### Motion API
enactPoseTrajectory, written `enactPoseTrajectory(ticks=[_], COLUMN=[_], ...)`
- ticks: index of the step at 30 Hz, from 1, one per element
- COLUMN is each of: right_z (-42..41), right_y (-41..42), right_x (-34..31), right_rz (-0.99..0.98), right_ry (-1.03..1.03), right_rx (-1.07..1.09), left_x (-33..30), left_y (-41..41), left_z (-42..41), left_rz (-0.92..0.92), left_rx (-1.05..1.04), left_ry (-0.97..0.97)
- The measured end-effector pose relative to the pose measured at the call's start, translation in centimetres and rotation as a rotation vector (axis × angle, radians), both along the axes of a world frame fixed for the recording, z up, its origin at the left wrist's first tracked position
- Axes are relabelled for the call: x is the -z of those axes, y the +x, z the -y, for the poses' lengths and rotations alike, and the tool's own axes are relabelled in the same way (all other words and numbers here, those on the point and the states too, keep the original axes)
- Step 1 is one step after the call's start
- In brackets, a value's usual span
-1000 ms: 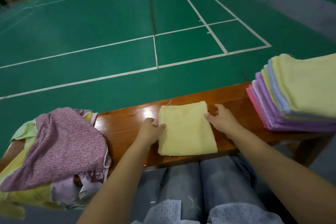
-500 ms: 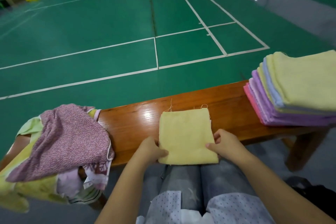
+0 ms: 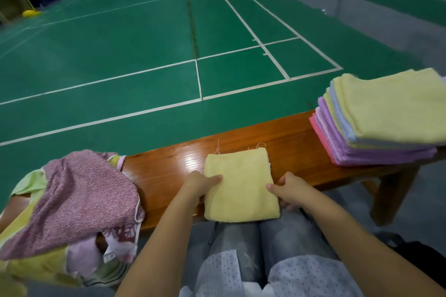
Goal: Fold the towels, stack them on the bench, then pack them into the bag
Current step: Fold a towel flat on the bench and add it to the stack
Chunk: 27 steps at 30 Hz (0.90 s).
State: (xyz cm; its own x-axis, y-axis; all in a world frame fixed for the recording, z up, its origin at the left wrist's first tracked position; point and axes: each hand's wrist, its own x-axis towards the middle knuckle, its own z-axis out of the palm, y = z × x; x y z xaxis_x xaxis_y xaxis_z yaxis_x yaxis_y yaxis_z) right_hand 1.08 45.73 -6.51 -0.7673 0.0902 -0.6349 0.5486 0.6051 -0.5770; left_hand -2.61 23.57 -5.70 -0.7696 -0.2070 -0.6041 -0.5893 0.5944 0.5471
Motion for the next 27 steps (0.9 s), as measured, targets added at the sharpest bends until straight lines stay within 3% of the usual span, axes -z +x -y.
enactPoseTrajectory(ticks=[9, 13, 16, 23, 27], right_z=[1.3, 1.4, 1.0, -0.4, -0.7], right_y=[0.9, 1.4, 2.0, 3.2, 3.9], right_x=[0.6, 1.5, 2.0, 1.2, 0.4], right_rz=[-0.066, 0.072, 0.186, 0.258, 0.346], right_ry=[-0.130, -0.394, -0.617, -1.036, -1.383], right_rx=[0.016, 0.192, 0.305, 0.402, 0.471], left_x=[-0.5, -1.8, -3.1, -6.5, -9.4], left_y=[0.9, 1.1, 0.9, 0.8, 0.7], left_z=[0.6, 0.7, 0.4, -0.8, -3.1], left_rz=[-0.017, -0.020, -0.035, -0.053, -0.129], left_rx=[-0.097, -0.095, -0.071, -0.131, -0.066], left_ry=[0.410, 0.593, 0.619, 0.791, 0.841])
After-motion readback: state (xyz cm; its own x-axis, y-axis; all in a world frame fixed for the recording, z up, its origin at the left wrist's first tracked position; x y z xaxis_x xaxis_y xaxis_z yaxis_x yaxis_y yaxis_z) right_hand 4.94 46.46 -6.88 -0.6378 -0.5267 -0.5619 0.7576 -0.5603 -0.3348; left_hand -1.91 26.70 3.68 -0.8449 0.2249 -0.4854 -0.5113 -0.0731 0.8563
